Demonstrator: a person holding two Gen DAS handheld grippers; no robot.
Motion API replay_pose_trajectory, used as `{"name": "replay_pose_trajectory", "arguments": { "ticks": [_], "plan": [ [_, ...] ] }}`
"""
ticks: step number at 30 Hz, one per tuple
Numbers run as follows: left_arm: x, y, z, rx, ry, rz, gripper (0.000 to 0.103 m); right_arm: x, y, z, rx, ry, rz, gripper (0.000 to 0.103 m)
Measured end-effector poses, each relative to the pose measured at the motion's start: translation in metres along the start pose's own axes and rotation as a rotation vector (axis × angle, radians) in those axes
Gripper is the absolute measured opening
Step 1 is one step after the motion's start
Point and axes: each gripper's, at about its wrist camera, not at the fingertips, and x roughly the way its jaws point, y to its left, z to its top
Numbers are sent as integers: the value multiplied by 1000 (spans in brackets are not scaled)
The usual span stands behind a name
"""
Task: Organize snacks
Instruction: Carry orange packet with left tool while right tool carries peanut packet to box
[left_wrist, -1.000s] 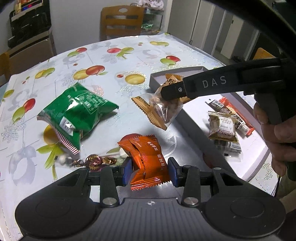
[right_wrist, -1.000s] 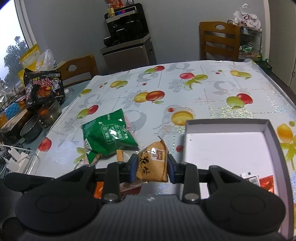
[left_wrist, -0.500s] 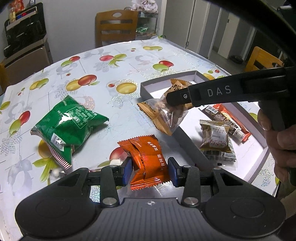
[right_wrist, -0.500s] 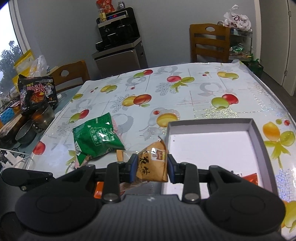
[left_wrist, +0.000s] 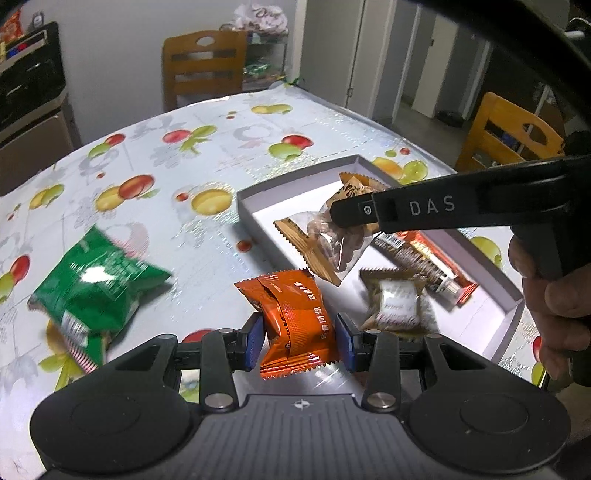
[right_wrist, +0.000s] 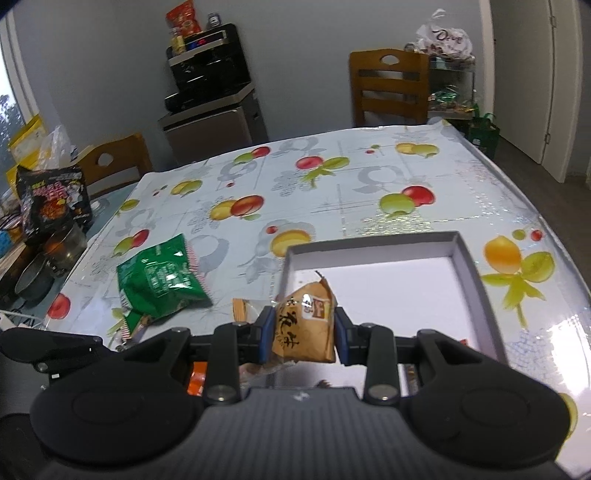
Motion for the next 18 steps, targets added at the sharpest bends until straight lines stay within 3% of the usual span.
{"name": "replay_pose_trajectory", "arguments": {
  "ticks": [18],
  "plan": [
    [31, -37, 27, 37, 25, 7, 42, 2, -59, -4, 57, 19, -28, 32]
  ]
}}
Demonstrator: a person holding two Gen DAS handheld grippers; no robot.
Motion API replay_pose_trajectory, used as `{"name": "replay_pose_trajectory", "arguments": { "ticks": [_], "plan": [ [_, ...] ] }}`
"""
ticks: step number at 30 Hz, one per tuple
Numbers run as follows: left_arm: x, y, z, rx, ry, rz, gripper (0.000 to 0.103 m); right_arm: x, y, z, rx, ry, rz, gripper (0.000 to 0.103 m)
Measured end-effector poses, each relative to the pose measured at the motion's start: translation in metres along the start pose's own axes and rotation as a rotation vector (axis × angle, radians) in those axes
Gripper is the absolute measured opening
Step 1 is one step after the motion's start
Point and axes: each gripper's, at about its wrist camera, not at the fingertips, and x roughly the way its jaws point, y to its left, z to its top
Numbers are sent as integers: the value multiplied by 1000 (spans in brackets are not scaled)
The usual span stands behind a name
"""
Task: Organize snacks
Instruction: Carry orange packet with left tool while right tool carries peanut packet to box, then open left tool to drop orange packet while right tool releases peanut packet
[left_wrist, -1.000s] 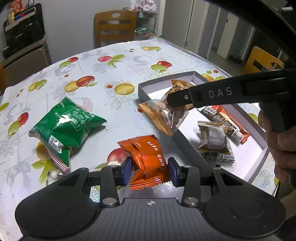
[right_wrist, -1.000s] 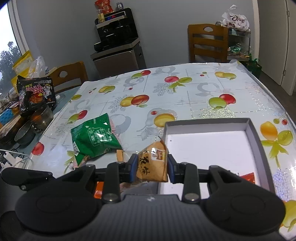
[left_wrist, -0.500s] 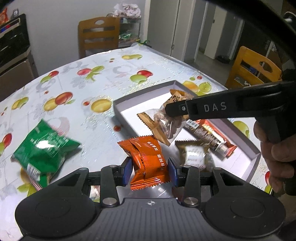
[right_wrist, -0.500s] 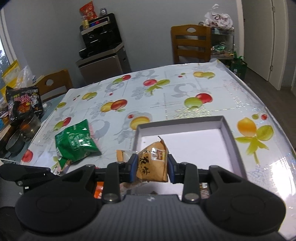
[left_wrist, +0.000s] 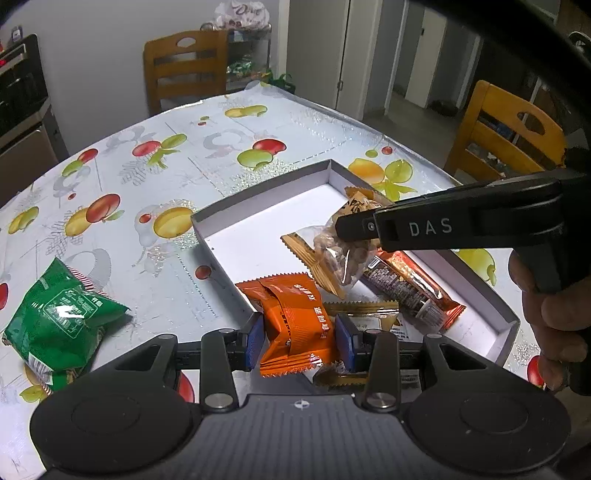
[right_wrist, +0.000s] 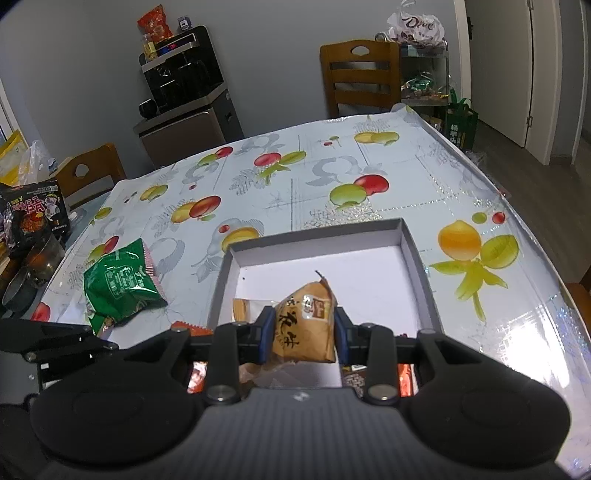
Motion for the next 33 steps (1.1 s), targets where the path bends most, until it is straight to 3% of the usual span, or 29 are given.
{"name": "replay_pose_trajectory", "arguments": {
  "ticks": [17, 27, 30, 31, 33],
  "plan": [
    [18, -24, 12, -19, 24, 54, 42, 10, -34, -15, -2, 75, 34, 32],
    [27, -28, 16, 28, 38, 27, 39, 12, -37, -21, 0, 101, 18, 34],
    [27, -26, 17, 36, 23, 13, 42, 9, -34, -20, -14, 94, -5, 41],
    [27, -26, 18, 39, 21, 7, 50, 8, -33, -19, -15, 88, -17, 53],
    [26, -24, 20, 43, 8, -6, 57, 4, -34, -17, 2, 77, -34, 59]
  ]
}}
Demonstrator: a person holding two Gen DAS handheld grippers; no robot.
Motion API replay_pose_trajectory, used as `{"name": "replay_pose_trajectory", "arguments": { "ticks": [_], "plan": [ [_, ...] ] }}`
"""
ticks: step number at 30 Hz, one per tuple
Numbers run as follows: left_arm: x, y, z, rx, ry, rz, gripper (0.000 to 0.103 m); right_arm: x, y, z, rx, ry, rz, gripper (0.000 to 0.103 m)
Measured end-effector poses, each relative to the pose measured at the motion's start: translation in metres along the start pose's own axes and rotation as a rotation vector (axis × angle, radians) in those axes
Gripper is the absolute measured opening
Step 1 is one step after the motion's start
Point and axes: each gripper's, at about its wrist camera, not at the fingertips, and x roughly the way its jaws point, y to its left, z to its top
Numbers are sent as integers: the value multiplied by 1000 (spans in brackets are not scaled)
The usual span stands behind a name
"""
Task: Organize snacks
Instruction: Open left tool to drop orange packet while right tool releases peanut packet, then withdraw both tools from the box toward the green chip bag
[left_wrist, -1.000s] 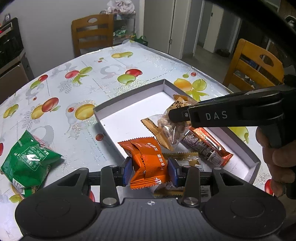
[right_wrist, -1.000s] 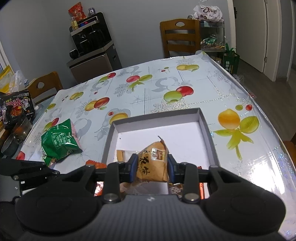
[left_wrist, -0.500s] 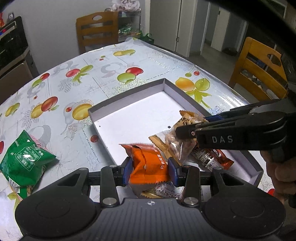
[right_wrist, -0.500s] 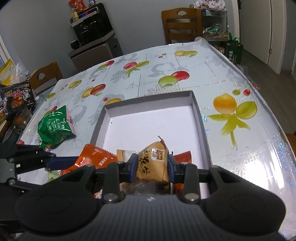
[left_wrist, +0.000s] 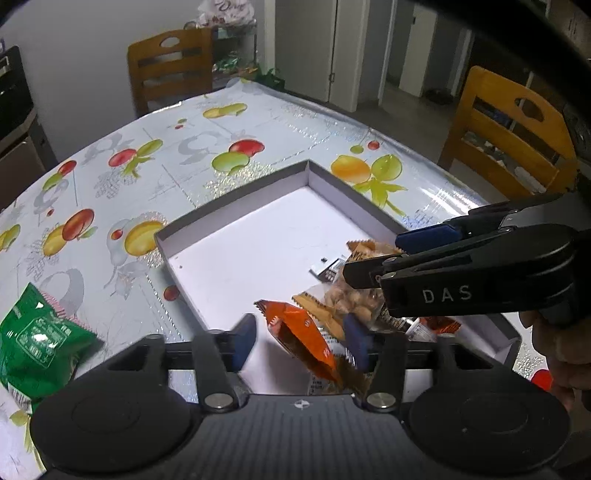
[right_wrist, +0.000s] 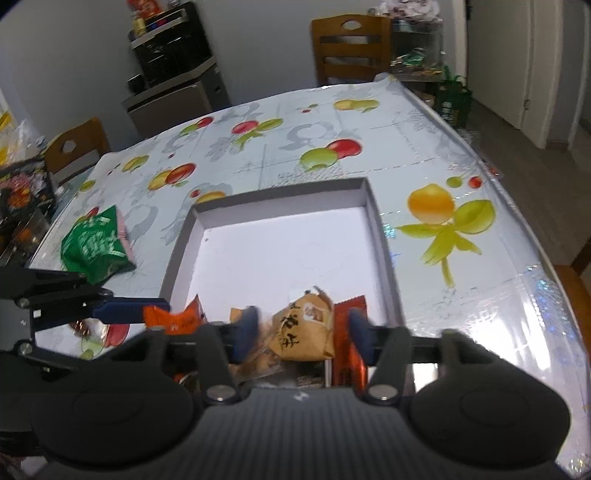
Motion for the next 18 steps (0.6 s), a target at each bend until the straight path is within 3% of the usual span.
{"name": "replay_pose_trajectory", "arguments": {
  "ticks": [6, 18],
  "plan": [
    [-11, 7, -1, 9, -43, -15, 69, -13, 5, 7, 17, -49, -33, 61],
    [-38, 60, -38, -118, -58, 43, 73, -14, 64, 18, -63, -61, 6, 67]
  ]
}}
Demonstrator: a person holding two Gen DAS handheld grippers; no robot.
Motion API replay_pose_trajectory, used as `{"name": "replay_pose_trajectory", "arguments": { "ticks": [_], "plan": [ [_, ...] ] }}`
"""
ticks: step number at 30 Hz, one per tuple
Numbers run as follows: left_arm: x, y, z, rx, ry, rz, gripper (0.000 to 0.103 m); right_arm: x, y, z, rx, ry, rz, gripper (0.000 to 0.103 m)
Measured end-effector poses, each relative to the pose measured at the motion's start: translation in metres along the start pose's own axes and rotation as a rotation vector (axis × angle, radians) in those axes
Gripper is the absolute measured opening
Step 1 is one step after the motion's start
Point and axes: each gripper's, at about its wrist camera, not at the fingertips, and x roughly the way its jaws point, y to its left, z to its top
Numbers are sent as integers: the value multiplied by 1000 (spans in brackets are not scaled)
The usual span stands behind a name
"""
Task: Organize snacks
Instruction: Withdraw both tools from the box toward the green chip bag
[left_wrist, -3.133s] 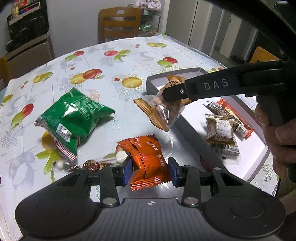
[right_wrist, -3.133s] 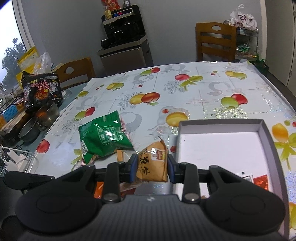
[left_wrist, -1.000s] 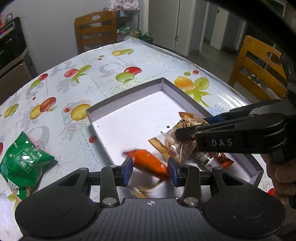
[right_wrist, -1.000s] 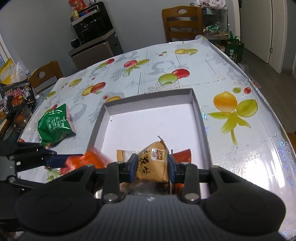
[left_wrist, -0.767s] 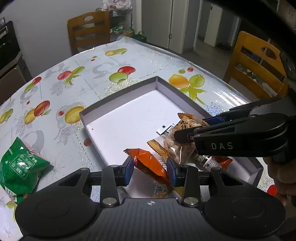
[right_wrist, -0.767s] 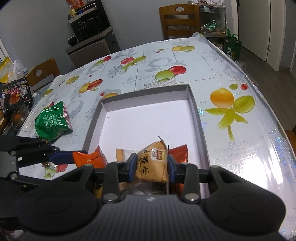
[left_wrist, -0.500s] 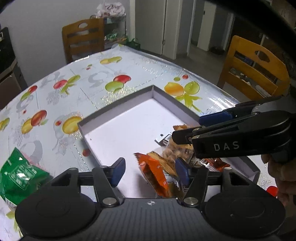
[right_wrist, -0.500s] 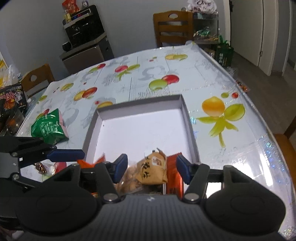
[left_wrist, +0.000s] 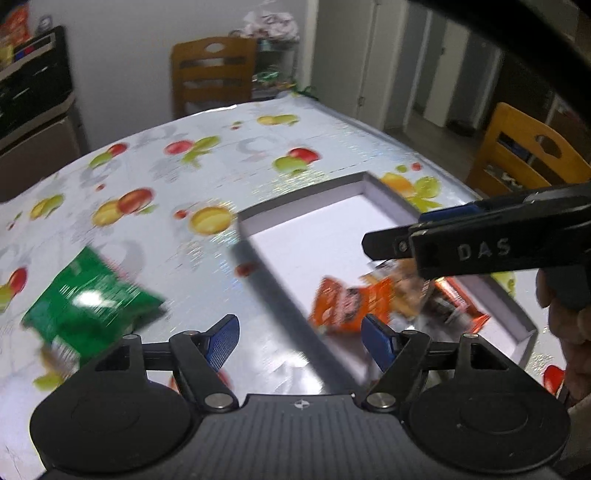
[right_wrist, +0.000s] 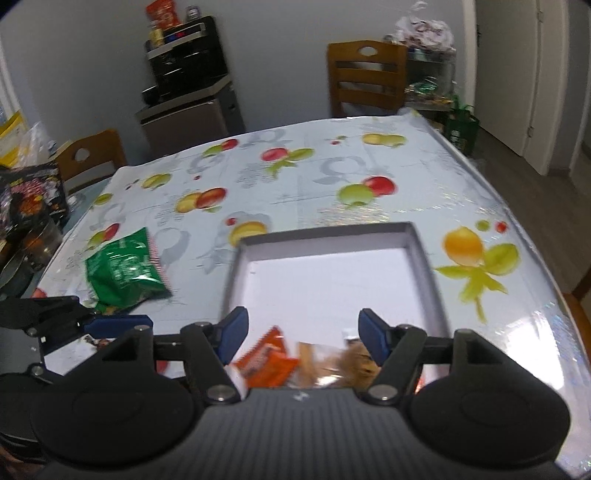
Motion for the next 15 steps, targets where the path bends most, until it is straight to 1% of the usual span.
{"name": "replay_pose_trajectory", "arguments": {
  "ticks": [8, 15],
  "plan": [
    [-16, 41, -24, -83, 8, 76, 73, 14, 48, 11, -85, 22, 68, 67],
    [-24, 62, -42, -136, 23, 126, 73, 28, 78, 16, -136, 46, 118, 68]
  ]
}}
